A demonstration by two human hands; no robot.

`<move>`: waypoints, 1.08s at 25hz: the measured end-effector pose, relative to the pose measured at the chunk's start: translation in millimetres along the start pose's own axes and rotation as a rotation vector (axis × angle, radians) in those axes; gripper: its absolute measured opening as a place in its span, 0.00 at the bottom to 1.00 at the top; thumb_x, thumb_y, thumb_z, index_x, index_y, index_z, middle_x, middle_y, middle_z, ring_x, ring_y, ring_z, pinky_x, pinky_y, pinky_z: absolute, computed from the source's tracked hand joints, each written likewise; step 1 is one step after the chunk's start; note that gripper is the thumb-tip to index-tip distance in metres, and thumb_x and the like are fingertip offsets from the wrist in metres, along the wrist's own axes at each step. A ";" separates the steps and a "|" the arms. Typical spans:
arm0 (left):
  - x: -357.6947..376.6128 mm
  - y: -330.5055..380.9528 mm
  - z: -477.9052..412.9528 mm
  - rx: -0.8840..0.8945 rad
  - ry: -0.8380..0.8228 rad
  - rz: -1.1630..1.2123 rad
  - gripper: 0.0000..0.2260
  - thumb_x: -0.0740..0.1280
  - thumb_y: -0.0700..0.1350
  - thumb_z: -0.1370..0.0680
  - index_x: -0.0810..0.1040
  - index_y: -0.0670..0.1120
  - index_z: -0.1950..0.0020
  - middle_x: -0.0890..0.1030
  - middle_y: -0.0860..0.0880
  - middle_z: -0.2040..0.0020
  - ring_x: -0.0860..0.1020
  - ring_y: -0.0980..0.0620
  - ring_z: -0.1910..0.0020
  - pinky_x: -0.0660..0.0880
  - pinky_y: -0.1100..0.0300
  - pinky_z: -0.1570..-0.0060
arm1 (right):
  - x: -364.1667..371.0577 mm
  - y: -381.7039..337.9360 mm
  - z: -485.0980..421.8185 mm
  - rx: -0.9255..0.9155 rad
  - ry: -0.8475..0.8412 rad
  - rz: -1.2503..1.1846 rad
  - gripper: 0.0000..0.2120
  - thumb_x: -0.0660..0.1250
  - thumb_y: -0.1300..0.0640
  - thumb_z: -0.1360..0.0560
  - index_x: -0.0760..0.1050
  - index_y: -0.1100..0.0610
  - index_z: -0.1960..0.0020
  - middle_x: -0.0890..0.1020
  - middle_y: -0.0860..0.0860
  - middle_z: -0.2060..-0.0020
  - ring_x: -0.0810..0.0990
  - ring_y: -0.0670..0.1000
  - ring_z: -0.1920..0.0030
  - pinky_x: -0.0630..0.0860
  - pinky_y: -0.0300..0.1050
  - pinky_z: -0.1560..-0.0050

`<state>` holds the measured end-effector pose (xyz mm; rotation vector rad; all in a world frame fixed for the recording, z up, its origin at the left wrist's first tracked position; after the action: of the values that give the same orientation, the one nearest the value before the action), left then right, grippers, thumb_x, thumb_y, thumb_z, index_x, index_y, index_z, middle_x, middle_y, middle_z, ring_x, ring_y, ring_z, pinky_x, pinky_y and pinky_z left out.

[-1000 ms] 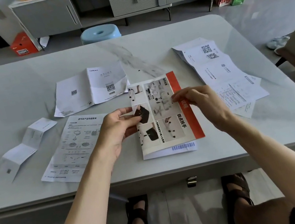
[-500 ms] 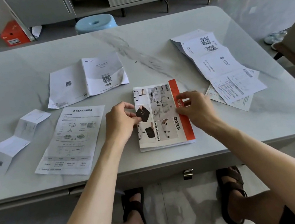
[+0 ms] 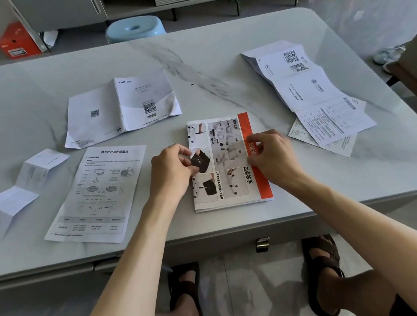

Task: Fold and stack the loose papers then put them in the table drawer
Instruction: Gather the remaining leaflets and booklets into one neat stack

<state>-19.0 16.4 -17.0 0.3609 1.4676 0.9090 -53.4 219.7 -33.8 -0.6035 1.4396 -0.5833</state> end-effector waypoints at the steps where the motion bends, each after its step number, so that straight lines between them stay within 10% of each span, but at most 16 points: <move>1: 0.7 -0.1 0.2 0.010 0.004 -0.011 0.12 0.76 0.36 0.32 0.81 0.44 0.50 0.83 0.48 0.59 0.78 0.52 0.61 0.67 0.72 0.67 | -0.5 -1.8 0.7 -0.003 -0.004 0.030 0.22 0.67 0.67 0.29 0.77 0.59 0.35 0.75 0.57 0.41 0.74 0.55 0.40 0.72 0.42 0.42; 13: 10.8 2.6 3.2 0.253 -0.034 -0.208 0.20 0.72 0.33 0.29 0.80 0.41 0.38 0.82 0.43 0.42 0.79 0.43 0.43 0.74 0.55 0.41 | 13.8 -12.4 17.8 -0.044 -0.045 0.143 0.27 0.72 0.54 0.28 0.70 0.60 0.32 0.65 0.57 0.30 0.60 0.57 0.30 0.61 0.48 0.30; 24: 0.3 4.2 7.0 0.196 -0.065 -0.162 0.18 0.73 0.38 0.28 0.81 0.44 0.38 0.83 0.44 0.43 0.80 0.45 0.45 0.74 0.60 0.44 | 15.5 -15.4 15.2 -0.040 -0.065 0.150 0.29 0.75 0.54 0.30 0.71 0.59 0.33 0.67 0.54 0.30 0.63 0.57 0.31 0.62 0.48 0.31; 27: -38.8 -9.2 -3.1 0.063 0.148 -0.125 0.20 0.72 0.45 0.27 0.78 0.47 0.35 0.81 0.44 0.38 0.78 0.43 0.40 0.73 0.56 0.42 | 14.1 -21.3 17.0 -0.050 -0.028 0.107 0.30 0.73 0.58 0.29 0.69 0.59 0.29 0.63 0.54 0.27 0.60 0.56 0.29 0.61 0.48 0.29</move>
<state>-13.6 -18.0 2.9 0.2492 1.6392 0.8040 -35.9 195.1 -28.7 -0.5679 1.4535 -0.4541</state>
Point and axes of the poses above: each hand's wrist, its own z-axis away from the middle knuckle, its own x-axis out of the palm, y = z × x, the point moved 1 cm from there along -z, towards the middle knuckle
